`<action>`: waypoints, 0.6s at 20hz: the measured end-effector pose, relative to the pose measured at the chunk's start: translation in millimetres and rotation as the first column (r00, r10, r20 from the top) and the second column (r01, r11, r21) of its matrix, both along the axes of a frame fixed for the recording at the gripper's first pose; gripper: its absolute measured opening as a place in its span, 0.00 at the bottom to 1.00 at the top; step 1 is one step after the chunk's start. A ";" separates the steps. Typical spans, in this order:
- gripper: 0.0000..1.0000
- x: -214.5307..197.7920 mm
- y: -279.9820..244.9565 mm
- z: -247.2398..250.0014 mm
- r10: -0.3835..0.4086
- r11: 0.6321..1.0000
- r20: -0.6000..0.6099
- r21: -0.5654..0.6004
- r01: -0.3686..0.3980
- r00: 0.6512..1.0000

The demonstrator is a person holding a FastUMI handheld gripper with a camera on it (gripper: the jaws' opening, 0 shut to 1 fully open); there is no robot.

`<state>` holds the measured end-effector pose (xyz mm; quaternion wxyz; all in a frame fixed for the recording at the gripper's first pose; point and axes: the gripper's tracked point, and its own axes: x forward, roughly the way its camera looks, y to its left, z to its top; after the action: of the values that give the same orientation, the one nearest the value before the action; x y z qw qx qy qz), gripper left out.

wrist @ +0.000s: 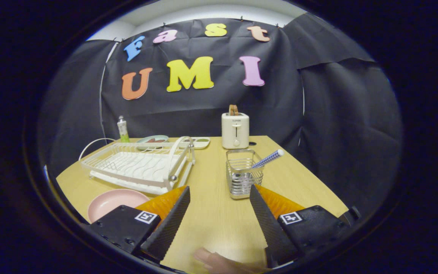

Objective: Take the plate from the dish rack, then take the spoon from the basket and place it into the plate.

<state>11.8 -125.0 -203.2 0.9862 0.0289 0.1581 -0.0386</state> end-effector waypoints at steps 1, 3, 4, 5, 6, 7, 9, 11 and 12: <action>1.00 6.8 -10.9 1.5 -0.029 1.000 0.016 0.010 0.029 0.999; 1.00 24.9 -32.9 14.7 -0.069 0.996 0.101 0.055 0.063 0.993; 1.00 31.0 -41.2 20.2 -0.084 0.993 0.132 0.091 0.072 0.988; 1.00 37.7 -47.2 24.5 -0.092 0.990 0.169 0.125 0.072 0.981; 0.98 46.9 -54.5 25.8 -0.104 0.987 0.187 0.138 0.079 0.977; 0.95 54.0 -62.4 23.5 -0.116 0.987 0.190 0.134 0.091 0.975; 0.87 68.9 -67.9 18.4 -0.084 0.993 0.174 0.092 0.068 0.981; 0.75 83.1 -65.8 16.6 -0.052 0.994 0.171 0.100 0.035 0.984; 0.69 89.2 -67.0 12.4 -0.042 0.994 0.156 0.101 0.027 0.987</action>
<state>101.0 -192.0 -190.8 0.9922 0.0834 0.0805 -0.0454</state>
